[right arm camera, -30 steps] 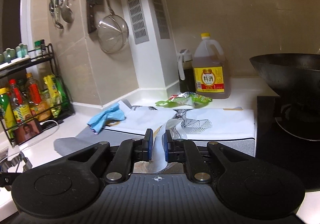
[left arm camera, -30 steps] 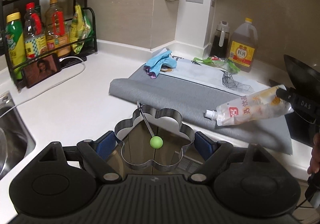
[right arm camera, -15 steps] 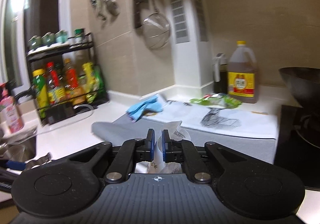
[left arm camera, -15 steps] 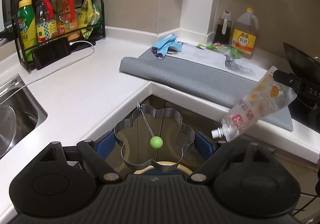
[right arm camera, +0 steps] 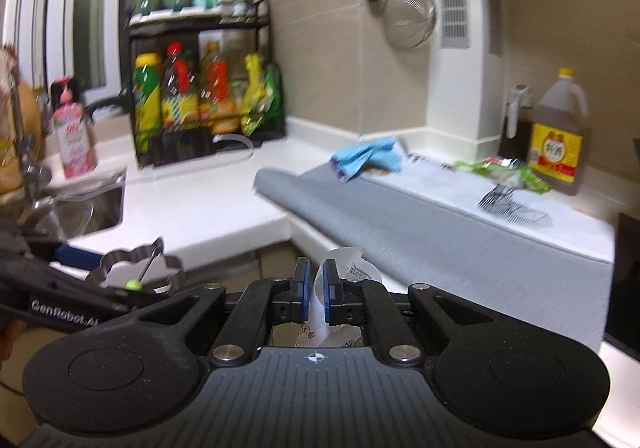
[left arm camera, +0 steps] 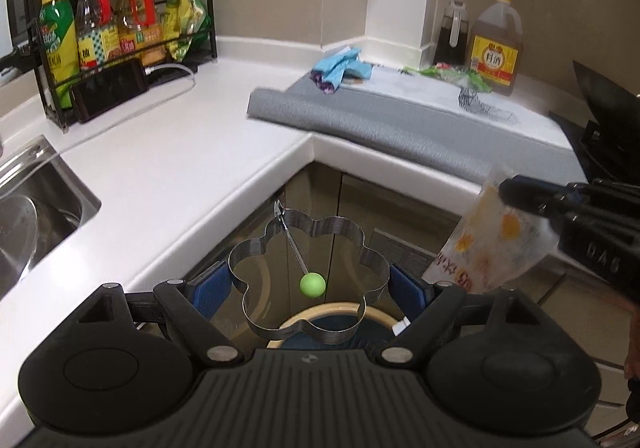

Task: Collect trash
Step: 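Carry the egg ring and plastic bag down toward the trash bin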

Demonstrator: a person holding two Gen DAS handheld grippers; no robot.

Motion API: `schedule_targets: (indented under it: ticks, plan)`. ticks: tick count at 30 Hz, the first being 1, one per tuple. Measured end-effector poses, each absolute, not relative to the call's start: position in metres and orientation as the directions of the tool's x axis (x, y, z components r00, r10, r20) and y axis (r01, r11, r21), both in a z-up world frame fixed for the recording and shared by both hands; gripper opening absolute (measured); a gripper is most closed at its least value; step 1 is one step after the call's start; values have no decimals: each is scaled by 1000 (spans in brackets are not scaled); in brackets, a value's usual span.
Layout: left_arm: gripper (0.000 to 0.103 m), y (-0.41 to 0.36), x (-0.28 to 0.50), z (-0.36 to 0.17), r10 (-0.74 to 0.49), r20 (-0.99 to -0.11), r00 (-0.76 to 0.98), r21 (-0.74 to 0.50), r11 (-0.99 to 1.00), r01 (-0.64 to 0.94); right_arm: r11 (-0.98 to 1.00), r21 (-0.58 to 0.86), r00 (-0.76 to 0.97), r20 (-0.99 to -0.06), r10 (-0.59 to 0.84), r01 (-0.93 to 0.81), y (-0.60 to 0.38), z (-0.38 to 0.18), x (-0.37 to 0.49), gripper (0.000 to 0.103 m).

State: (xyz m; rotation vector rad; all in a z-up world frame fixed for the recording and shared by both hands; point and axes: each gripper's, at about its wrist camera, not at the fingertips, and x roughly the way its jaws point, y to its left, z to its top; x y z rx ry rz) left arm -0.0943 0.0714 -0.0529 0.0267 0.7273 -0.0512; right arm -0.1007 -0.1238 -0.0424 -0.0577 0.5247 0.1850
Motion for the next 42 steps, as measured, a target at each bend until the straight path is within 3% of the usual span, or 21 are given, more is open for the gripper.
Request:
schedule_targets:
  ticks: [10,23,29,42]
  plan:
    - [89,73,-89,-94,-21,-732,681,12,999,43,977,3,772,-611,172,-215,-107,-83,-98,7]
    - [89,69,-79,-122,-29,-777,629,-5,999,40,976,-12,732,-663,155,-218,-103,-111,-94,7]
    - [89,72,-71,-131,-88,-799,595,-57,996,69,977,-6,714,-684,150,-211,-105,-122,-88,7]
    - [89,65,-39,-184,-110,-878,467,-83,993,78,980,5,630,-765,132,-199,-104,-168,-62,6]
